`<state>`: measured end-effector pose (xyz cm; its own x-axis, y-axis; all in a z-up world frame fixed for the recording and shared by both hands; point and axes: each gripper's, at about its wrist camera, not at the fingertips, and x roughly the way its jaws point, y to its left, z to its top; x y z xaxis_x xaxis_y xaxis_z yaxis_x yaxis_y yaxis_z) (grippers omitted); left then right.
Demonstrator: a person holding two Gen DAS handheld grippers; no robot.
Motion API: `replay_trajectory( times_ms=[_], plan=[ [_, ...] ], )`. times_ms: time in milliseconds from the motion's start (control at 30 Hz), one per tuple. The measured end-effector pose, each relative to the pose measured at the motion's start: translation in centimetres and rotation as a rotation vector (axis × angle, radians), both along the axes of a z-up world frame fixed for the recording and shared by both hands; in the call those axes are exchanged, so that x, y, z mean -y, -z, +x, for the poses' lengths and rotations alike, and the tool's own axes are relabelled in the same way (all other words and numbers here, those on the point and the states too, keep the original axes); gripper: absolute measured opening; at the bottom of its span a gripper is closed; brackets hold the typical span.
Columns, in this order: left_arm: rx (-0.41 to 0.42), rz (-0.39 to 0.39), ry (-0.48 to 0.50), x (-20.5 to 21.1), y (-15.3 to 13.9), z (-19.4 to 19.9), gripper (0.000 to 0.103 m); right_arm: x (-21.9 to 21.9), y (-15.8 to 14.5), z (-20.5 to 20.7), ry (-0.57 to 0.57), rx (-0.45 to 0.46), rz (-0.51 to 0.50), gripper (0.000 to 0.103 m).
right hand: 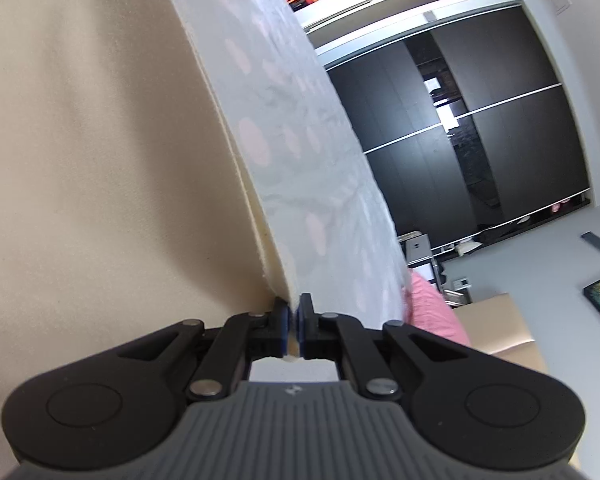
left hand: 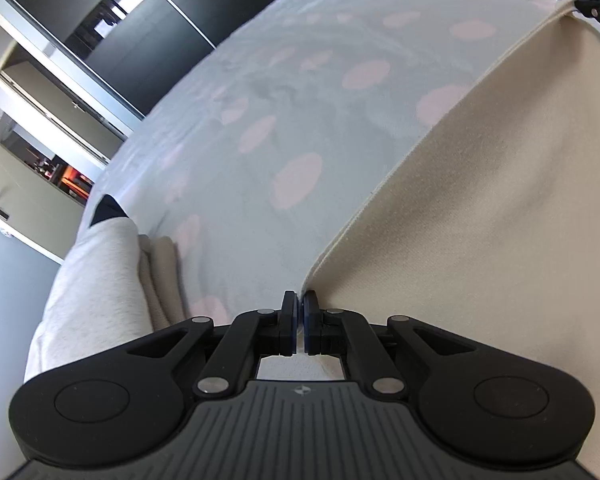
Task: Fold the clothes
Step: 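Grasp the hem with both tools and lift it, folding toward the collar, then lower the folded hem onto the sweater and open both tools, then pinch the folded sweater edge with the right tool and press it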
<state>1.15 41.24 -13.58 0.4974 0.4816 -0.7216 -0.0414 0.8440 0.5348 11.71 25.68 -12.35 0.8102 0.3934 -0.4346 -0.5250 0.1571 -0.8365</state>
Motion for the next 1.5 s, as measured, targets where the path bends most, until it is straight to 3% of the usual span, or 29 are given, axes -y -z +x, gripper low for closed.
replay_trajectory(
  times_ms=[167, 300, 367, 633, 867, 1067, 1233, 1500],
  plan=[
    [-0.044, -0.043, -0.021, -0.7, 2.2, 0.9, 0.004, -1.7, 2.5, 2.1, 0.018, -0.088, -0.007, 0.005],
    [-0.017, -0.043, -0.029, -0.8, 2.5, 0.7, 0.007, -2.0, 3.3, 3.2, 0.055, -0.155, 0.007, 0.008],
    [0.002, -0.046, -0.043, -1.3, 2.1, 1.0, 0.018, -1.4, 3.2, 3.6, 0.098, -0.183, 0.033, 0.022],
    [0.158, -0.056, -0.118, -2.4, -2.8, -1.4, 0.044, 2.3, -0.2, 6.2, 0.314, -0.334, 0.182, 0.023],
    [0.196, -0.17, -0.081, -0.1, -6.4, -7.8, 0.044, 8.8, -3.9, 4.4, 0.43, -0.591, 0.343, 0.023],
    [0.16, -0.278, -0.111, 1.4, -6.1, -12.9, 0.044, 14.2, -3.7, 1.4, 0.519, -0.882, 0.47, 0.023],
    [0.184, -0.376, -0.219, 0.5, -5.9, -14.0, 0.044, 15.3, -2.9, 1.6, 0.586, -0.999, 0.56, 0.026],
    [0.234, -0.512, -0.362, -3.1, -4.6, -11.4, 0.044, 13.1, -2.9, 3.5, 0.618, -1.042, 0.604, 0.026]
  ],
)
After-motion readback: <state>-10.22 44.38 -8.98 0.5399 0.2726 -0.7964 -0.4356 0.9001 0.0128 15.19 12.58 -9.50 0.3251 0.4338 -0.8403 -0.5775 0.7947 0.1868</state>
